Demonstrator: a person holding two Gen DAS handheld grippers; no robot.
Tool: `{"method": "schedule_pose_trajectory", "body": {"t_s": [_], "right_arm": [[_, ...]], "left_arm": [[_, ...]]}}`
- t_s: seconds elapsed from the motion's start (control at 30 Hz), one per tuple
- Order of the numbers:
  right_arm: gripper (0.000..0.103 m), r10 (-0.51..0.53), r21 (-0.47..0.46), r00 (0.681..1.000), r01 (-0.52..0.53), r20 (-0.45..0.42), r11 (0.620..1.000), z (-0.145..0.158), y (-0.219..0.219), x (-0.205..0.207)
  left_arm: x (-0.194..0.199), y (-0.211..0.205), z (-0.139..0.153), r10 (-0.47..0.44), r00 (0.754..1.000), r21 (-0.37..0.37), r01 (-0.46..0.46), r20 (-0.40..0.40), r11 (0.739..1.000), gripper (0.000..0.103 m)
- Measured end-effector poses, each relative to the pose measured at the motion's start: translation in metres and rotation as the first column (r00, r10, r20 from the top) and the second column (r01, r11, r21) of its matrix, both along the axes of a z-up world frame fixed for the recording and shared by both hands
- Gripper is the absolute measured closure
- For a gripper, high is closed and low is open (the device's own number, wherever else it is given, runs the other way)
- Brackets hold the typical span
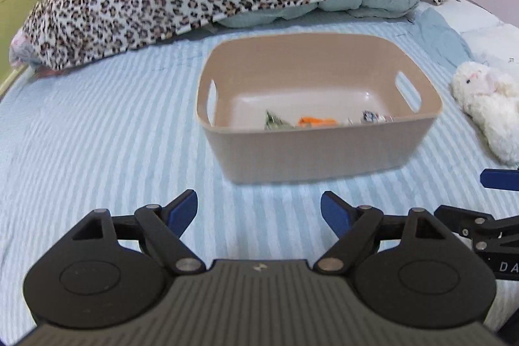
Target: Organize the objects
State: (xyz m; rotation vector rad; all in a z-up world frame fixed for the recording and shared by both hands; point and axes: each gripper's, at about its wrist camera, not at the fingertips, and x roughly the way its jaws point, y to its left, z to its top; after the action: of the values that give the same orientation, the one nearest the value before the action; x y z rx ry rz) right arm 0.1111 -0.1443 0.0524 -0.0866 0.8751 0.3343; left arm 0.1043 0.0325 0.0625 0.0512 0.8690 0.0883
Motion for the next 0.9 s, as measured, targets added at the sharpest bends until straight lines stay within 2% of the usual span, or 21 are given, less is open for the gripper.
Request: {"method": "schedule_pose_trajectory", "body": {"t_s": [0.2,0.4,0.6,0.73,0.9], "right_arm": [[0.023,0.011,-0.017,1.000,-0.010,0.013,1.000,-0.008,-0.008,-0.032],[0.023,0.026,-0.025,0.999,-0.025,0.025,0.999,-0.008,-0.017,-0.064],[0.022,0.033,-0.013,0.999,-0.033,0.027,0.999,-0.005,-0.025,-0.083],[0.022,0.031,-0.013,0.999,-0.031,0.036,0.999,-0.002,-0.028,-0.094],[0.021,0.025,-0.012,0.999,-0.025,0.045,1.000,-0.001,-0.033,-0.107]], "left_arm": [[-0.032,-0.005,-0.012,0.005,1.000,-0.023,-0.005,-0.021,1.000,0.019],[-0.063,-0.006,-0.006,0.011,1.000,-0.039,-0.011,-0.004,0.999,0.019],[-0.088,-0.014,-0.004,0.006,1.000,-0.023,-0.006,0.008,1.000,0.019],[-0.102,-0.016,-0.005,-0.004,1.000,-0.058,0.004,-0.010,0.998,0.019],[-0.115,-0.019,-0.007,-0.014,1.000,-0.040,0.013,-0.017,0.999,0.019]]}}
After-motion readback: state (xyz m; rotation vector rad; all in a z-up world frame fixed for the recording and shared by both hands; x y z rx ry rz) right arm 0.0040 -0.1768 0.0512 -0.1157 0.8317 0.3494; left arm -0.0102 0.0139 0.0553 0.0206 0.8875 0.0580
